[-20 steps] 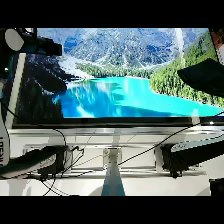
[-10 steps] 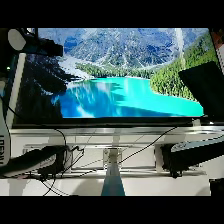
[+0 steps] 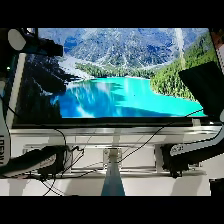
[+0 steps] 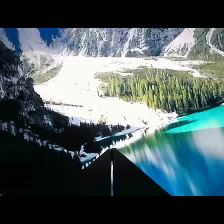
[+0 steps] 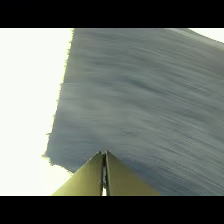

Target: Fold the clothes and pants, and hang the long-sleeved shirts on hangers.

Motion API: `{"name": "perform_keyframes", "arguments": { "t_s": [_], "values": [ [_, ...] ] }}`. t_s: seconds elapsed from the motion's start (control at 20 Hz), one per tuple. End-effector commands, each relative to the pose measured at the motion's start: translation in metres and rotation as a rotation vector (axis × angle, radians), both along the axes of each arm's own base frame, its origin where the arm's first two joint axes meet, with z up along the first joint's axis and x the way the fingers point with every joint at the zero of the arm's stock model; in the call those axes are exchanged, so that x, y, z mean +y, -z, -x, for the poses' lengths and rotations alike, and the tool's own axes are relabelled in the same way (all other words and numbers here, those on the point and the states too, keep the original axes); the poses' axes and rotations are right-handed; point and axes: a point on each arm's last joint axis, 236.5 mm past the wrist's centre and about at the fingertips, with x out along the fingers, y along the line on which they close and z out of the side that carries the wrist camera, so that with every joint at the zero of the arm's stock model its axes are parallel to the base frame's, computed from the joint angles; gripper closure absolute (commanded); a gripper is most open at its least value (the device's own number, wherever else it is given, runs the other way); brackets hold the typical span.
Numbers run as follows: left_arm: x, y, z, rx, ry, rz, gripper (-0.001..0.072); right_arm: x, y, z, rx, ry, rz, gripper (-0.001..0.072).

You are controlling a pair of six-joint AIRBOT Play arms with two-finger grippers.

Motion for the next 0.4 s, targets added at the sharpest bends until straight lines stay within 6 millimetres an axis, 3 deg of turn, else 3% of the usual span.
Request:
{"name": "perform_keyframes", "arguments": {
  "t_s": [0.0, 0.15, 0.25, 0.35],
  "values": [
    [0.001, 0.001, 0.0, 0.001, -0.001, -0.001, 0.0681, 0.092, -0.031, -0.069, -0.132, -0.358, 0.129, 0.0666],
    [0.001, 0.0, 0.0, 0.001, -0.001, 0.0, 0.0681, 0.183, -0.053, -0.098, -0.2, -0.654, 0.227, 0.0666],
    [0.001, 0.0, 0.0, 0.001, -0.001, 0.0, 0.0681, 0.24, -0.063, -0.104, -0.222, -0.846, 0.293, 0.0666],
    [0.001, 0.0, 0.0, 0.001, -0.001, 0.0, 0.0682, 0.282, -0.067, -0.106, -0.242, -0.965, 0.326, 0.0666]
  ]
}}
